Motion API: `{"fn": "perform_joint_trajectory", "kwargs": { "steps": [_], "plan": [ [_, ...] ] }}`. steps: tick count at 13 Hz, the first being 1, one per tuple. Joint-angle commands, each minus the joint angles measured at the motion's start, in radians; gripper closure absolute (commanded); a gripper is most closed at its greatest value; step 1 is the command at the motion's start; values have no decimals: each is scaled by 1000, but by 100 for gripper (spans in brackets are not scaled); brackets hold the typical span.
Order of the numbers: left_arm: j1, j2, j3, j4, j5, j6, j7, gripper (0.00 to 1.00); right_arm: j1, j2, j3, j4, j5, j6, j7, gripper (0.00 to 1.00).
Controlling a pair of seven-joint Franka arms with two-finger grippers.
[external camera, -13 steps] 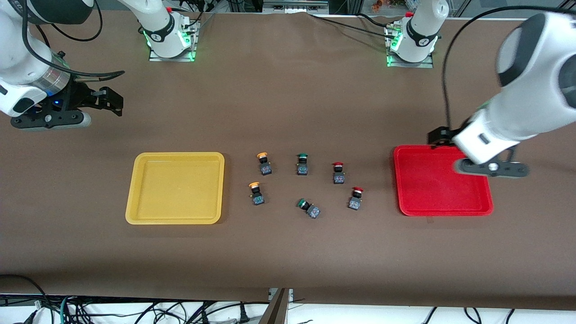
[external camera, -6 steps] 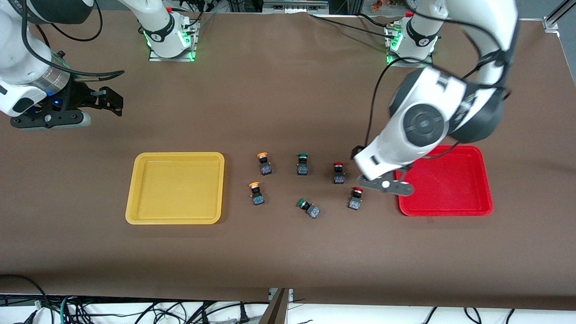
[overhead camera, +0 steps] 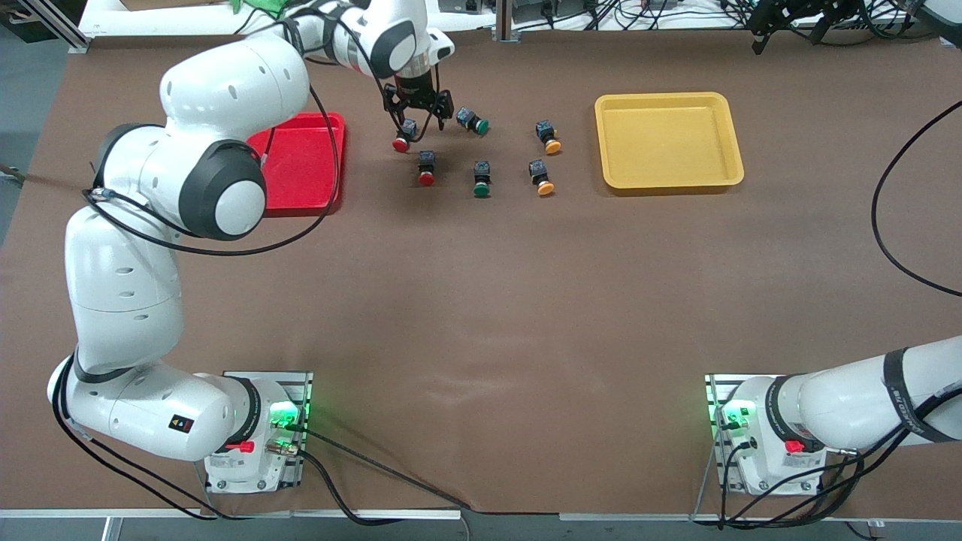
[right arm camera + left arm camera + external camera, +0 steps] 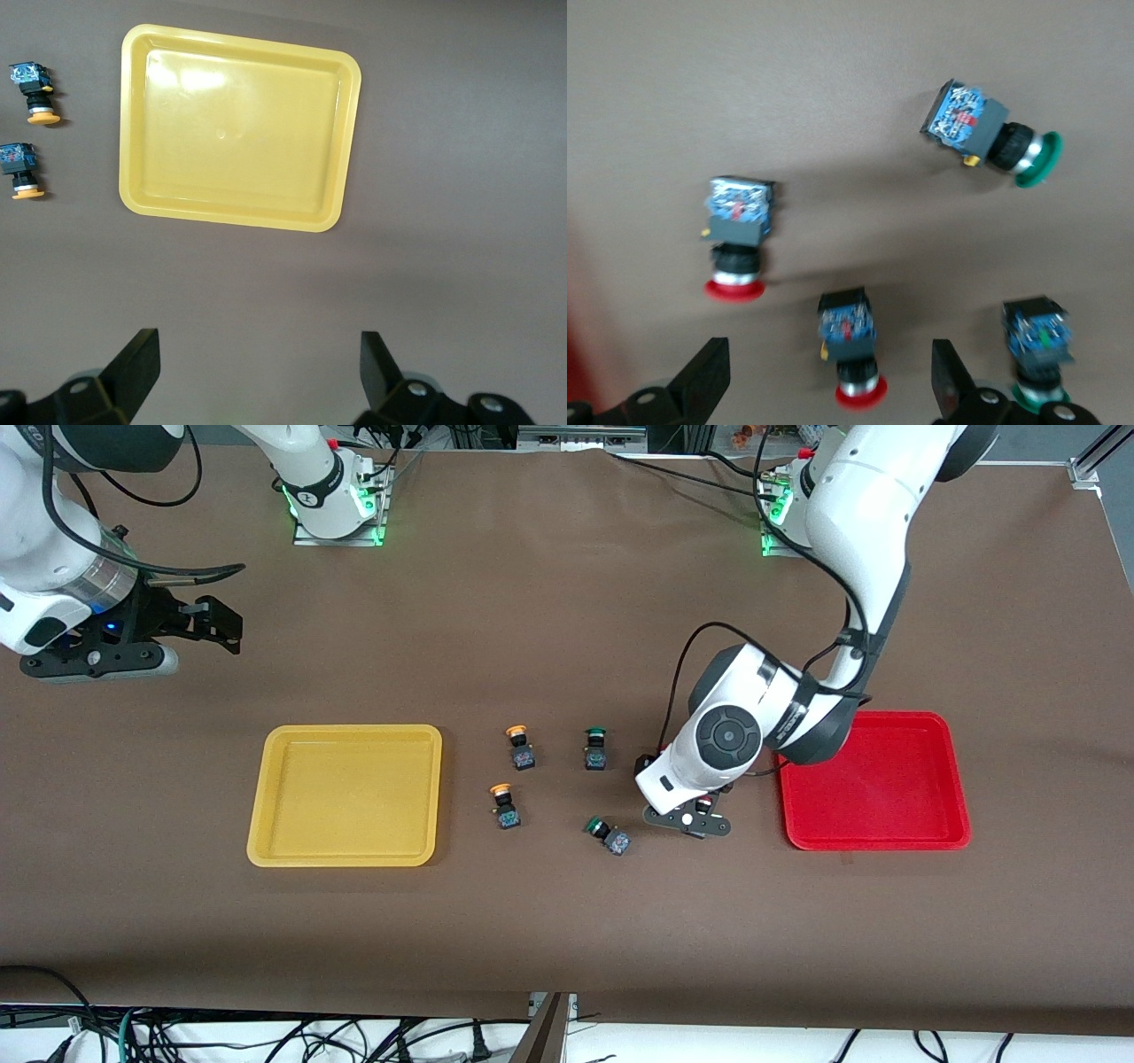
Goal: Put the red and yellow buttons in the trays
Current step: 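Lower the left gripper and grasp a red-capped button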
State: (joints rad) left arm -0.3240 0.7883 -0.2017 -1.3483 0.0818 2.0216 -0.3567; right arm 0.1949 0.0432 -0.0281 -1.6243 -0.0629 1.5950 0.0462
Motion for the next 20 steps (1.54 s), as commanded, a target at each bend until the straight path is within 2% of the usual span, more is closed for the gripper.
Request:
{"fn": "perform_joint_trajectory", "kwargs": {
  "steps": [1, 5, 11, 12, 13, 14, 16, 18, 20],
  "plan": [
    [-6, -6, 8, -74, -10, 71, -8, 0, -8, 3, 5, 14, 18, -4, 14, 0],
    [-13, -6, 10, -133, -8, 88, -8, 0, -8, 1, 5, 15, 25, -4, 14, 0],
    [-20, 25, 10, -134, -8, 118, -120, 0, -8, 1, 5, 14, 25, -4, 14, 0],
    [-21, 29, 10, -134, -8, 120, -120, 6, -8, 1, 5, 14, 25, -4, 14, 0],
    [-21, 29, 10, -134, -8, 118, -120, 35, -8, 3, 5, 14, 25, -3, 14, 0],
    [-20, 29, 10, -134, -10, 117, -128, 55, -8, 1, 5, 14, 25, -4, 14, 0],
    [-21, 32, 10, -134, -8, 118, -149, 82, -8, 3, 5, 15, 25, -4, 14, 0],
    [-13, 29, 8, -132, -8, 115, -143, 100, -8, 3, 5, 14, 25, -4, 14, 0],
    [-4, 25, 10, -124, -8, 112, -133, 100, -8, 3, 5, 14, 25, -3, 14, 0]
  ]
}}
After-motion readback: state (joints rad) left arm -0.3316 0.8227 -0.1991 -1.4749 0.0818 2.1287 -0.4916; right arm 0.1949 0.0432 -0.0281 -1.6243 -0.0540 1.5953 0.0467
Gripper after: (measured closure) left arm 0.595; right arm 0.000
